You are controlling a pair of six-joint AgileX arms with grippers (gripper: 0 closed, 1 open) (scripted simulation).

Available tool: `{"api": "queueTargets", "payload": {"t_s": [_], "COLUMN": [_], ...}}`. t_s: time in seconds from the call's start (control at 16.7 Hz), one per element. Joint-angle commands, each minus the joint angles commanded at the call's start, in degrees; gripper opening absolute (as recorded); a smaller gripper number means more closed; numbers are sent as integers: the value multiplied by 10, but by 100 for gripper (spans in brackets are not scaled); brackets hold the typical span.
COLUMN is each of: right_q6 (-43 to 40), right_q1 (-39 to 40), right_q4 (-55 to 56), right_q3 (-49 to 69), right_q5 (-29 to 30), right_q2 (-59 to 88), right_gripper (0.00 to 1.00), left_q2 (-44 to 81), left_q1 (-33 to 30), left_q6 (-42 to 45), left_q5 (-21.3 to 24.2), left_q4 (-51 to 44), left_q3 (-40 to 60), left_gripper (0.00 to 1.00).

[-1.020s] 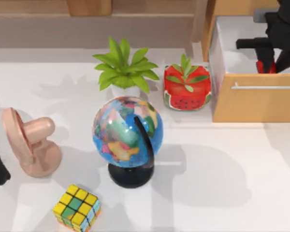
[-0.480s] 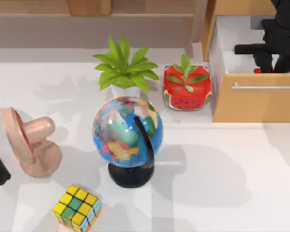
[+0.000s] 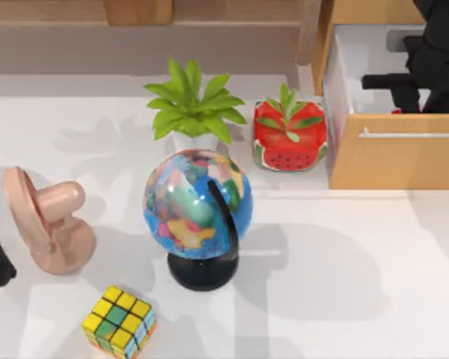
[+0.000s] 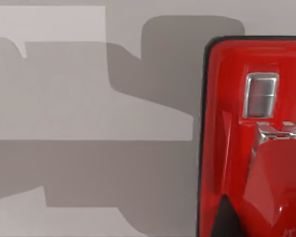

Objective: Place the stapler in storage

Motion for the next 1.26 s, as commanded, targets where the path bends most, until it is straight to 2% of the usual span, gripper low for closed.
{"api": "queueTargets", "payload": {"t_s": [0.12, 0.9, 1.26], "right_q6": [0, 0, 0], "right_q1": [0, 0, 0], "right_q4": [0, 0, 0], "right_q3": [0, 0, 0], "right_q5": [0, 0, 0], "right_q2": [0, 0, 0], "right_gripper": [0, 98, 100], "left_q2": [0, 0, 0], "left_q1": [0, 0, 0], "left_q6": [0, 0, 0], "left_q5": [0, 0, 0], "left_q4": [0, 0, 0], "left_q3": [0, 0, 0], "left_gripper": [100, 100, 100]}}
